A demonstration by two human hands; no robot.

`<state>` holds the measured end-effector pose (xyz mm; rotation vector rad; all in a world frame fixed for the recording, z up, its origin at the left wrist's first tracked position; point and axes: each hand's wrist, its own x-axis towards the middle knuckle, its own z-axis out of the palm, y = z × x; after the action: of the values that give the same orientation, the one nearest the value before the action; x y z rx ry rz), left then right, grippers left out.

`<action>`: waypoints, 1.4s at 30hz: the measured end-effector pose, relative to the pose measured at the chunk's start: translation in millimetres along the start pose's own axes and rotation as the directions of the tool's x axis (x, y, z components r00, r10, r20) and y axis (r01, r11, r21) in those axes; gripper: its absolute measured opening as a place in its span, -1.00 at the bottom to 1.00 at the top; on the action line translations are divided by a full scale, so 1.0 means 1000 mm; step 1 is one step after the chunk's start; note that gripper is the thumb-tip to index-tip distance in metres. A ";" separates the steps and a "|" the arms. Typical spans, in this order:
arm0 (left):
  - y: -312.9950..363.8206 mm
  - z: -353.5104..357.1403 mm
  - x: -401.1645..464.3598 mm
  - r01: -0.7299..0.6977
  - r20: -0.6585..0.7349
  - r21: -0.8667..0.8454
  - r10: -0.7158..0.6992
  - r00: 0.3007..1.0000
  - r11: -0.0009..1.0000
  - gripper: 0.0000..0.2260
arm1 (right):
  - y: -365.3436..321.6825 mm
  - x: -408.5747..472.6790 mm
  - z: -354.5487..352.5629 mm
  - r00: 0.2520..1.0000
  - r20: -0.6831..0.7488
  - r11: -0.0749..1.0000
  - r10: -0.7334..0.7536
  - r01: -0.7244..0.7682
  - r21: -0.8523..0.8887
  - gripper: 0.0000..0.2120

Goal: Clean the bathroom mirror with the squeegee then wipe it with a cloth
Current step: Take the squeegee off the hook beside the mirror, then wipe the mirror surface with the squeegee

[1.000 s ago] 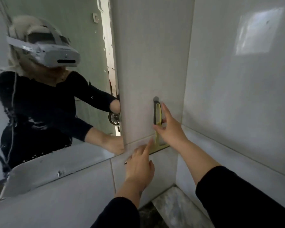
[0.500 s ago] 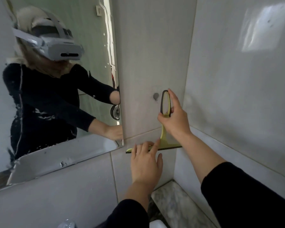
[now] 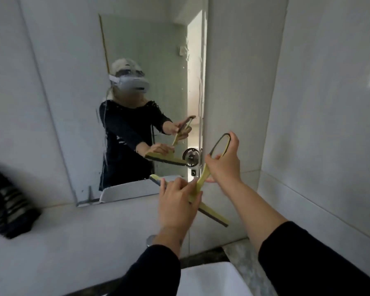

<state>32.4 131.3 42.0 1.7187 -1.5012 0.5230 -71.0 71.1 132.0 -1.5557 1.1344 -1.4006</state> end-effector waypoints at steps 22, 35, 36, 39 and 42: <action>-0.131 -0.272 0.080 -0.026 -0.365 0.372 0.172 0.915 0.928 -0.58 | -0.167 -0.014 0.080 0.217 0.472 -0.060 -0.854 0.862 -0.504 -0.44; -0.193 -0.221 0.141 0.206 -0.170 0.236 -0.168 0.971 0.950 -0.28 | -0.297 0.047 0.162 0.258 0.273 0.026 -0.927 0.770 -0.638 -0.57; -0.196 -0.217 0.144 0.214 -0.165 0.240 -0.177 0.970 0.947 -0.24 | -0.301 0.051 0.171 0.244 0.270 0.013 -0.931 0.763 -0.646 -0.57; -0.205 -0.207 0.152 0.230 -0.155 0.226 -0.199 0.968 0.946 -0.17 | -0.310 0.063 0.188 0.228 0.253 0.002 -0.940 0.746 -0.666 -0.58; -0.207 -0.202 0.155 0.225 -0.167 0.211 -0.192 0.967 0.951 -0.16 | -0.318 0.072 0.196 0.226 0.268 -0.019 -0.936 0.731 -0.682 -0.58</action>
<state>301.4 187.8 221.1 1.9448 -1.1760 0.7132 165.9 102.9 427.6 -3.1327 0.8003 -2.1591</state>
